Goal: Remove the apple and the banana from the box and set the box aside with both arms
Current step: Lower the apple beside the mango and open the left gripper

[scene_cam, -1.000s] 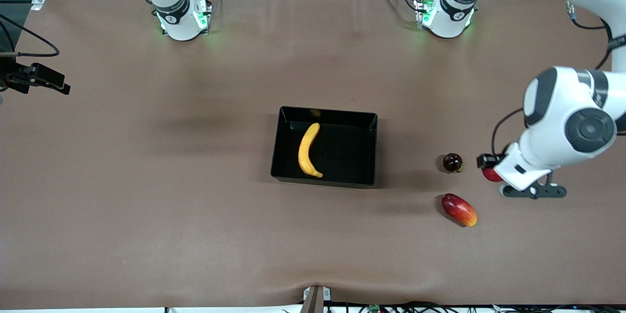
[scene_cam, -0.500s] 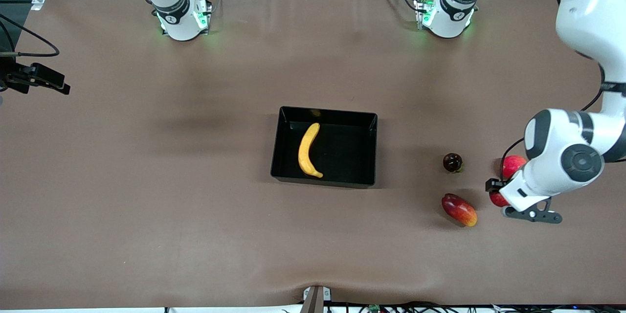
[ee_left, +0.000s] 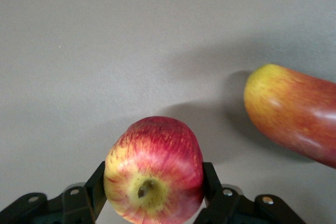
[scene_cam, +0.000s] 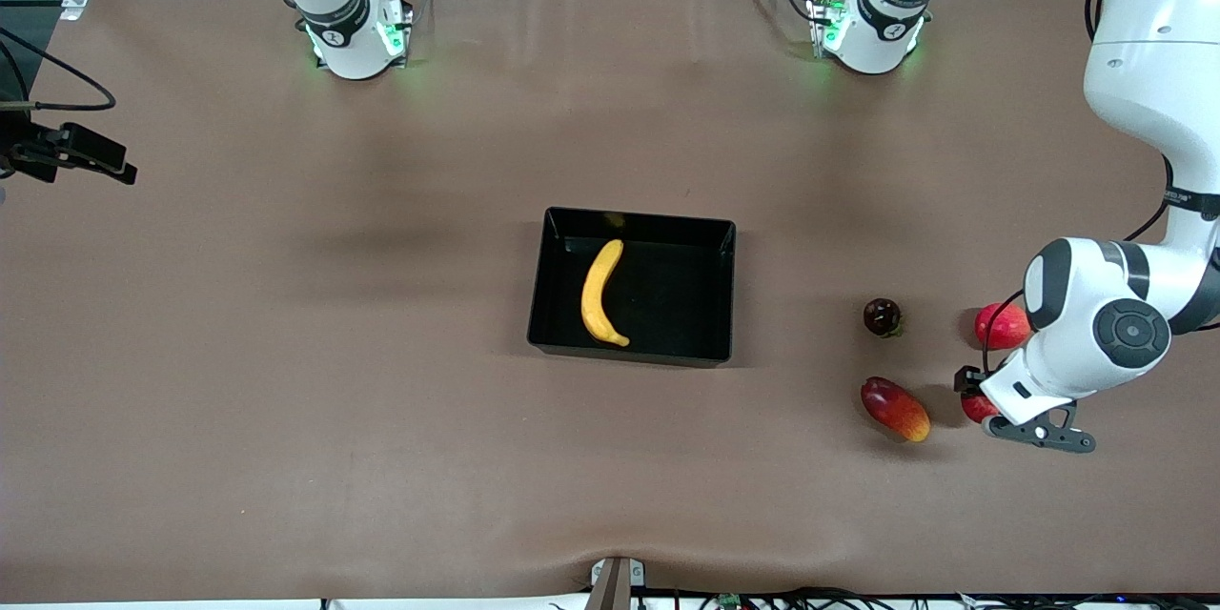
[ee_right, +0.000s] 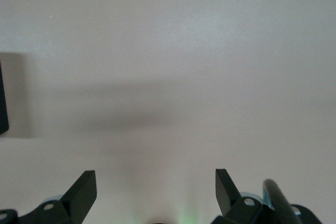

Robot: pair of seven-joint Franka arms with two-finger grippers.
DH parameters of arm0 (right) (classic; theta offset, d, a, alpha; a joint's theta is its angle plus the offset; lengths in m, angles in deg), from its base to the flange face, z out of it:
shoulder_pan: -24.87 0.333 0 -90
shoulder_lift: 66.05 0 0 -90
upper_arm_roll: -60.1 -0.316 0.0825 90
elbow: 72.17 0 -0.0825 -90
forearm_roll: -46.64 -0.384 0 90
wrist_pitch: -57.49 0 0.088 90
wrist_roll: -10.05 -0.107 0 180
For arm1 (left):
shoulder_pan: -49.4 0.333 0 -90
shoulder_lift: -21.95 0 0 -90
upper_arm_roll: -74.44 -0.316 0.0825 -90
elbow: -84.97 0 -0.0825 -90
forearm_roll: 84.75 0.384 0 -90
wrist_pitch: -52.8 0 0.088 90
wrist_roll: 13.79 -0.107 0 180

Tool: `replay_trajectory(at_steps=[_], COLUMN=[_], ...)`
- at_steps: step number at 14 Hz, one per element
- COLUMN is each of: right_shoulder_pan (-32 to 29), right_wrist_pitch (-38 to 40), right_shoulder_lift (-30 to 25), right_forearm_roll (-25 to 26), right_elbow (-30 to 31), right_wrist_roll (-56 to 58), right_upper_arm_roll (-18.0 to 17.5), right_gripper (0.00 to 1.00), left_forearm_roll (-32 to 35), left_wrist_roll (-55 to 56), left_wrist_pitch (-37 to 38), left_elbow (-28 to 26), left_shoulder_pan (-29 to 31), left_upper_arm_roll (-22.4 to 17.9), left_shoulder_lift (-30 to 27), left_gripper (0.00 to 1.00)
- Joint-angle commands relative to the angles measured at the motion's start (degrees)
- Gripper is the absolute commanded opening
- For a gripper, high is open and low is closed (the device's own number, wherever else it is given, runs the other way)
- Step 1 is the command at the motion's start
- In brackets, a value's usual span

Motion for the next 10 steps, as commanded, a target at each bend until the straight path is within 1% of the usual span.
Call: replay_trajectory(at_steps=[1,6,7,8,10], right_shoulder_pan=[-0.90,-1.16,-0.99,-0.90,-0.99], right_wrist_pitch=[0.53,0.53,0.53,0.62,0.53], right_shoulder_lift=[0.71,0.71,0.71,0.71,0.71], right_forearm_roll=[-0.03,-0.03,-0.03,-0.03,-0.03], right_elbow=[-1.22,-1.22,-1.22,-1.22,-1.31], right_wrist_roll=[0.52,0.52,0.52,0.43,0.43], right_upper_arm_roll=[-0.71,-0.71,-0.71,-0.71,-0.71], right_gripper=[1.00,1.00,1.00,1.00,1.00], left_forearm_roll=[1.37,1.10,0.93,1.19,0.84], left_wrist_roll=[-1.40,-0.44,0.26,-0.52,-0.35], left_wrist_pitch=[-3.52,-6.07,-6.08,-6.08,-5.99], left_elbow=[2.03,2.55,2.55,2.47,2.47], left_shoulder_pan=[0.36,0.36,0.36,0.44,1.50], left_upper_arm_roll=[-0.74,-1.18,-1.18,-1.27,-1.10], left_shoulder_lift=[2.67,4.96,4.88,4.70,3.56], left_gripper=[0.00,0.00,0.31,0.99,1.00])
